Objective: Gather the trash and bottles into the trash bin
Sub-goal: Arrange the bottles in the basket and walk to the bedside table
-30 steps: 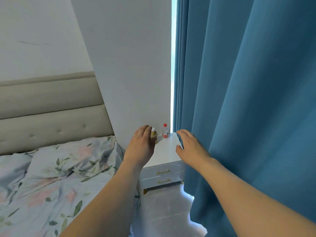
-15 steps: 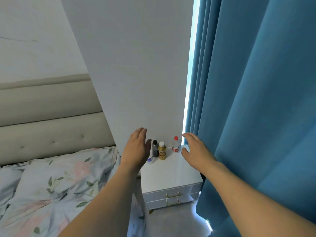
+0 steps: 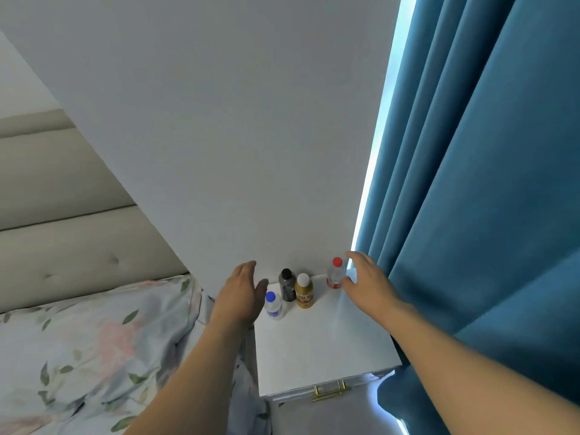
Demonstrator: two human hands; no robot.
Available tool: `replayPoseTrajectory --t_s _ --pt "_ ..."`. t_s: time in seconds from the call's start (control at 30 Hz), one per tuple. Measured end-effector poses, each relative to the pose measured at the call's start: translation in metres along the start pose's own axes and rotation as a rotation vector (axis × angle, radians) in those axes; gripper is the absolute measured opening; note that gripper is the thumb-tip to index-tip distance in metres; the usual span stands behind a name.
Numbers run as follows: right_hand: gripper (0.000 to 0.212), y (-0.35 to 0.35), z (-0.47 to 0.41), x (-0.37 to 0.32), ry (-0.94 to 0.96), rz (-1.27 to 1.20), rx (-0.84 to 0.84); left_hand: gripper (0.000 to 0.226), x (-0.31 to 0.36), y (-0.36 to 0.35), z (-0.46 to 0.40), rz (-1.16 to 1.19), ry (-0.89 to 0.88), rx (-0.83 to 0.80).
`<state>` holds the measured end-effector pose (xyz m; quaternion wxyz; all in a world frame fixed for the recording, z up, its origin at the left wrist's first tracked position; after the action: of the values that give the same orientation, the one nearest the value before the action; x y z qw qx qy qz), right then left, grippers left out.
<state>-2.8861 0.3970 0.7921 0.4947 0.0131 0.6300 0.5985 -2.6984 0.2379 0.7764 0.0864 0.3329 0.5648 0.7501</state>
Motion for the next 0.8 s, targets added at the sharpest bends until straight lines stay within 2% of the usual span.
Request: replayPoseTrajectory --t_s 0.1,0.3,0.53,0.63,0.8 --pt "0.048 -0.038 -0.07 0.032 -0.086 0.005 -0.025 0.053 -0.022 -0.059 -0.05 -0.001 0.042 -0.137" --pt "0.056 -0.136 -0.185 0.111 -0.116 0.022 -0.027 0.039 -0.071 -0.178 -0.135 -0.119 0.173 -0.322" --pt "0.054 -0.184 -0.245 0.159 -0.134 0.109 -0.045 0.021 -0.106 -0.243 -0.158 -0.314 0.191 -0.281" --pt "0.049 -0.191 -0.263 0.162 -0.119 0.196 -0.034 0.014 -0.114 -0.254 -0.164 -0.254 0.158 -0.245" --pt "0.025 -0.197 -0.26 0.159 -0.151 0.202 -0.007 0.015 -0.114 -0.247 -0.169 -0.163 0.188 -0.221"
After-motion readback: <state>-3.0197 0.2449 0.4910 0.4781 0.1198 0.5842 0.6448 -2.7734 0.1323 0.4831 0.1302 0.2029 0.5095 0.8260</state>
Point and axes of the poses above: each hand's wrist, its own z-axis away from the middle knuckle, its own y-axis out of the back of the hand, x = y × z, the point moved 1 cm from there along -z, towards the middle knuckle, and after that the axes turned 1 degree about -z, right-handed, at the moved point
